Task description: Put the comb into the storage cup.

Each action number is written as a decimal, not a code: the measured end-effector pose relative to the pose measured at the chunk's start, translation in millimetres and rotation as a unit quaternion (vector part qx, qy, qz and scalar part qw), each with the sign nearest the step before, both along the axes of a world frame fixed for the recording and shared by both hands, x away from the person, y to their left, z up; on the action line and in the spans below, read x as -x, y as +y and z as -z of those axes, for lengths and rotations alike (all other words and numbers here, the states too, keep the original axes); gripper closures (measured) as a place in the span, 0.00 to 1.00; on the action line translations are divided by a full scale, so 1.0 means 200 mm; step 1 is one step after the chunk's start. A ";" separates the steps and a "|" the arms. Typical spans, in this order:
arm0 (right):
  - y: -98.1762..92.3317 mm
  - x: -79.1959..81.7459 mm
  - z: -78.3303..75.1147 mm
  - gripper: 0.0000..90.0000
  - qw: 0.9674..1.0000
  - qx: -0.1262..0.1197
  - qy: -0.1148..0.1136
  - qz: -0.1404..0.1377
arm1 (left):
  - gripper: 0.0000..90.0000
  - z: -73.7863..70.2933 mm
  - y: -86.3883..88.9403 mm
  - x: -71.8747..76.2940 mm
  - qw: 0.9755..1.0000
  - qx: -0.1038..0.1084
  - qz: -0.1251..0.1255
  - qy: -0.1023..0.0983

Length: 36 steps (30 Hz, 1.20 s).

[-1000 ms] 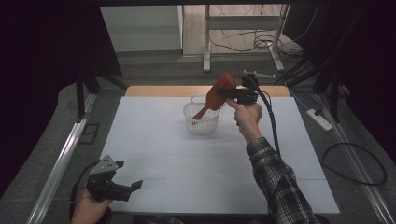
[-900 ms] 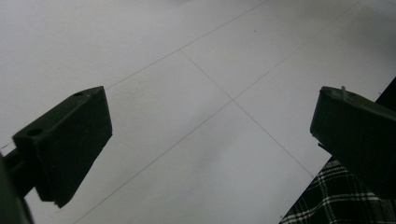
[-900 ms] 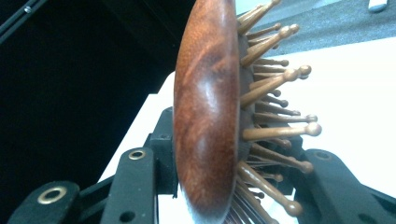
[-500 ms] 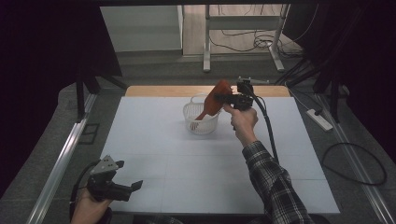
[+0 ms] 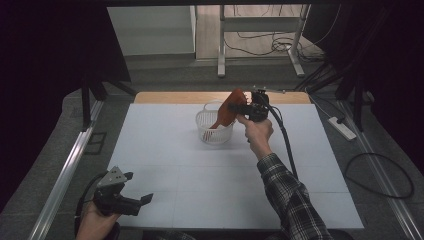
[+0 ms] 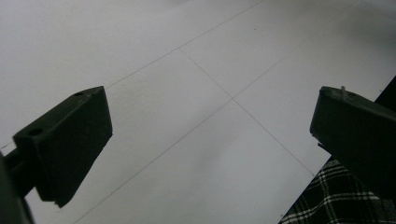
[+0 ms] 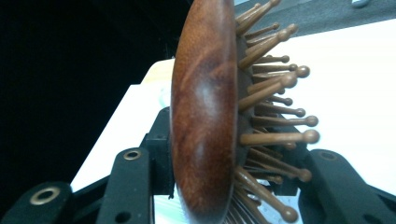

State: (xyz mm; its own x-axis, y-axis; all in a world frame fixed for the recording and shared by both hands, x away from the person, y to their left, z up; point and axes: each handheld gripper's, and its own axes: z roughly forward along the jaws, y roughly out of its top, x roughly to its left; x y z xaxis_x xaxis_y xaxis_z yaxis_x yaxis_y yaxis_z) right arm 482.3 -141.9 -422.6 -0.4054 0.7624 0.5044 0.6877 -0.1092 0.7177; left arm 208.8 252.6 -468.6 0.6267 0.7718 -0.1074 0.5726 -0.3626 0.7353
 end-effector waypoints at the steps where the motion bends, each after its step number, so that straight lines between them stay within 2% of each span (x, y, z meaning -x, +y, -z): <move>1: 0.00 0.00 0.01 0.57 1.000 -0.002 0.000 0.004 | 0.00 0.00 0.00 0.00 1.000 0.000 0.000 0.000; 7: -0.02 0.00 0.03 0.52 1.000 -0.011 0.004 0.011 | 0.00 0.00 0.00 0.00 1.000 -0.001 0.001 0.001; 17: -0.02 0.01 0.03 0.45 1.000 0.010 -0.006 0.013 | 0.00 0.00 0.00 0.00 1.000 -0.004 0.001 0.000; 20: -0.01 0.01 0.03 0.40 1.000 0.011 -0.008 0.014 | 0.00 0.00 0.00 0.00 1.000 -0.004 0.001 -0.001; 21: -0.01 0.02 0.02 0.37 1.000 0.017 -0.014 0.014 | 0.00 0.00 0.00 0.00 1.000 -0.003 0.000 0.000; 27: -0.01 0.02 0.01 0.30 0.999 0.035 -0.026 0.009 | 0.00 0.00 0.00 0.00 1.000 -0.001 -0.001 0.000; 29: 0.00 0.03 0.01 0.27 0.998 0.048 -0.031 0.003 | 0.00 0.00 0.00 0.00 1.000 0.000 0.000 0.001; 36: 0.00 0.04 0.00 0.24 0.997 0.064 -0.039 -0.003 | 0.00 0.00 0.00 0.00 1.000 -0.001 0.000 0.001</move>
State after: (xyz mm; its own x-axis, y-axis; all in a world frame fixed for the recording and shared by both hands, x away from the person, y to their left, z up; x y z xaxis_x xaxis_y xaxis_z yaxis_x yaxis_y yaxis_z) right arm 474.8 -142.3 -421.7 -0.4452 0.8160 0.3688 0.6291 -0.0081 0.7773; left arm 208.9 252.2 -468.6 0.6266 0.7719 -0.1074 0.5739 -0.3638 0.7337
